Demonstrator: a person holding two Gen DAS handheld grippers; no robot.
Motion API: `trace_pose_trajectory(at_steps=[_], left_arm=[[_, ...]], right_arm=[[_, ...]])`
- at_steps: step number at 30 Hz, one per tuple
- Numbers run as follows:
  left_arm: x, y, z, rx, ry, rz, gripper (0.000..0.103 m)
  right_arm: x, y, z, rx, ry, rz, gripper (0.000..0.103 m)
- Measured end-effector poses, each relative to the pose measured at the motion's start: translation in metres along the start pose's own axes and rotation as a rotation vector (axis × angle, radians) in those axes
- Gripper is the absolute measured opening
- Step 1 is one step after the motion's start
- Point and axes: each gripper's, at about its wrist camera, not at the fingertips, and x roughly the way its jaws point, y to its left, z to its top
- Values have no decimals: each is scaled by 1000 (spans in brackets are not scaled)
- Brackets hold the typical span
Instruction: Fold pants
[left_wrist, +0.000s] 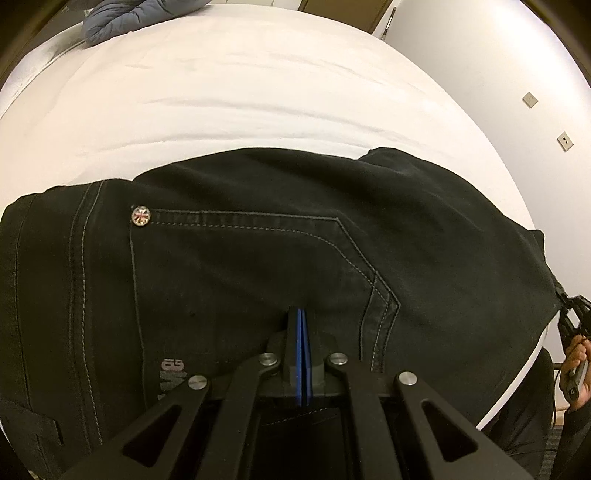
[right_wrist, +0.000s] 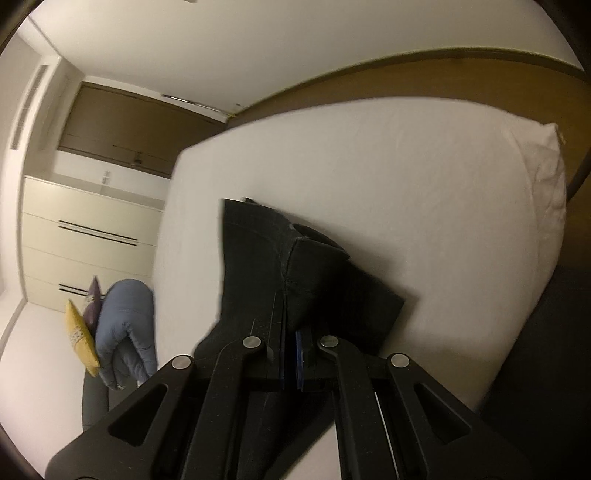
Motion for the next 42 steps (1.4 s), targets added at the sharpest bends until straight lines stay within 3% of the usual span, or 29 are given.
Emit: trace_pose_trajectory(at_steps=[3, 5, 7, 10, 14, 16, 18, 20, 21, 24, 25, 28, 30, 34, 37, 41, 42], left_arm=[[2, 0, 0, -2, 0, 0, 5], [2, 0, -1, -1, 0, -1, 5], [2, 0, -1, -3, 0, -2, 5], [-2, 4, 0, 0, -2, -6, 5], [-5, 8, 2, -4, -5, -13, 5], [-6, 9, 1, -2, -9, -11, 5], [-4, 10, -2, -2, -14, -9, 5], [-5, 10, -2, 0, -14, -7, 5], [-5, 10, -3, 2, -15, -6, 5], [-6, 8, -3, 11, -14, -4, 5], [-7, 8, -3, 13, -13, -4, 5], [-8, 8, -4, 17, -12, -4, 5], [-8, 6, -3, 16, -12, -2, 5], [-9, 5, -2, 17, -13, -3, 5], [-8, 6, -1, 13, -11, -10, 5], [-8, 9, 2, 13, -9, -15, 5], [-8, 10, 3, 16, -8, -15, 5]], right_arm=[[-1, -1, -2, -43, 10, -28, 2], [6, -21, 2, 37, 54, -65, 3], [8, -42, 0, 127, 69, -3, 3], [9, -37, 4, 93, 81, -29, 4], [-1, -37, 20, 111, 33, -81, 8], [-12, -34, 30, 122, -15, -167, 16], [-27, -21, 45, 68, -70, -226, 16], [-31, 3, 57, -40, -85, -240, 17], [-26, 29, 60, -153, -63, -211, 17], [12, 102, 43, -528, 131, -145, 17], [36, 139, 19, -762, 213, -168, 17], [76, 190, -46, -1257, 289, -182, 17], [106, 203, -76, -1457, 365, -146, 17], [152, 204, -94, -1633, 477, -208, 17], [167, 197, -98, -1695, 560, -220, 17], [158, 203, -88, -1658, 576, -112, 23], [151, 203, -86, -1657, 581, -79, 34]])
